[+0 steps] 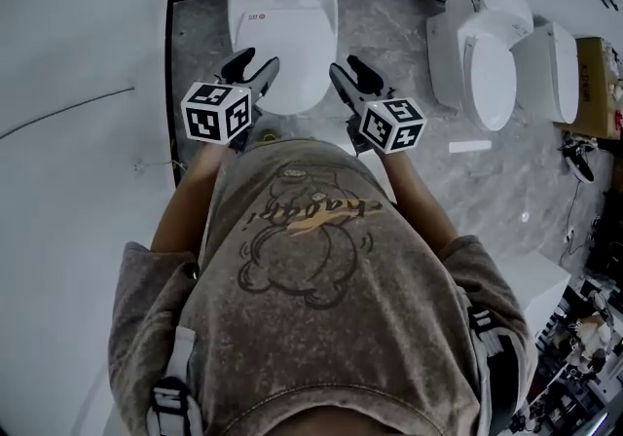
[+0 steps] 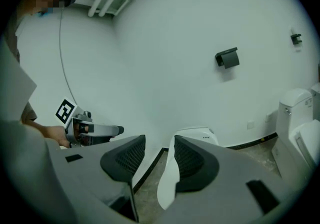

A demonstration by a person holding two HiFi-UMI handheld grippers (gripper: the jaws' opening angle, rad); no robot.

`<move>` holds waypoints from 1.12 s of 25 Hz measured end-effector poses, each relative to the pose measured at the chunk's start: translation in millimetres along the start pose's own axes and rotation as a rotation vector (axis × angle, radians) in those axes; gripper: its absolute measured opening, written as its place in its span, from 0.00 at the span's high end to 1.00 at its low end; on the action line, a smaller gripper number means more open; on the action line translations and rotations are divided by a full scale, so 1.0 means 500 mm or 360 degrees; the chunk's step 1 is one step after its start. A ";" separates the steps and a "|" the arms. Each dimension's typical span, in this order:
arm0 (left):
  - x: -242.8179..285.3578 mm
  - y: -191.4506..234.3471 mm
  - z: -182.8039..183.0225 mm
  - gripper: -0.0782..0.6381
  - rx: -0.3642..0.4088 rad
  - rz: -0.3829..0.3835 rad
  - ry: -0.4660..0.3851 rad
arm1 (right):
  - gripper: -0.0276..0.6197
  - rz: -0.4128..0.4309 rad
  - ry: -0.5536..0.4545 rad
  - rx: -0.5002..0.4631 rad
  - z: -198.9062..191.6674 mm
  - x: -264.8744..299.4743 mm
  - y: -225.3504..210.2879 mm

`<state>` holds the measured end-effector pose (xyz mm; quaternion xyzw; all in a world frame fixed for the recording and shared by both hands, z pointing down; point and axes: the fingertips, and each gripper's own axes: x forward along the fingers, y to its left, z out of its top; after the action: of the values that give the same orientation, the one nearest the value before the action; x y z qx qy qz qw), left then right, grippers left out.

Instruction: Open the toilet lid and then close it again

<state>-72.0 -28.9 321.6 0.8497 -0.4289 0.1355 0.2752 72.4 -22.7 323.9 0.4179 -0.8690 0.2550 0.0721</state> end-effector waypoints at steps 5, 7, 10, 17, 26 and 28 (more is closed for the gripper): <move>-0.039 -0.022 0.043 0.65 0.0056 -0.0001 -0.0178 | 0.79 -0.0018 -0.0160 -0.0038 0.049 -0.052 0.005; -0.047 -0.028 0.052 0.75 0.0104 0.0024 -0.0256 | 0.84 -0.0030 -0.0215 -0.0083 0.058 -0.062 0.002; -0.058 -0.026 0.052 0.87 0.0158 0.0116 -0.0333 | 0.91 -0.0040 -0.0274 -0.0200 0.064 -0.072 0.005; -0.066 -0.026 0.032 0.88 0.0150 0.0137 -0.0455 | 0.91 -0.0021 -0.0311 -0.0255 0.045 -0.067 0.014; -0.054 -0.036 0.040 0.88 0.0146 0.0139 -0.0507 | 0.91 -0.0045 -0.0306 -0.0225 0.035 -0.057 0.014; -0.056 -0.038 0.044 0.88 0.0152 0.0151 -0.0511 | 0.91 -0.0051 -0.0306 -0.0224 0.036 -0.057 0.015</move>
<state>-73.8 -14.3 284.2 0.8514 -0.4999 0.0310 0.1557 86.7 -8.2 295.8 0.4482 -0.8808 0.1510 0.0217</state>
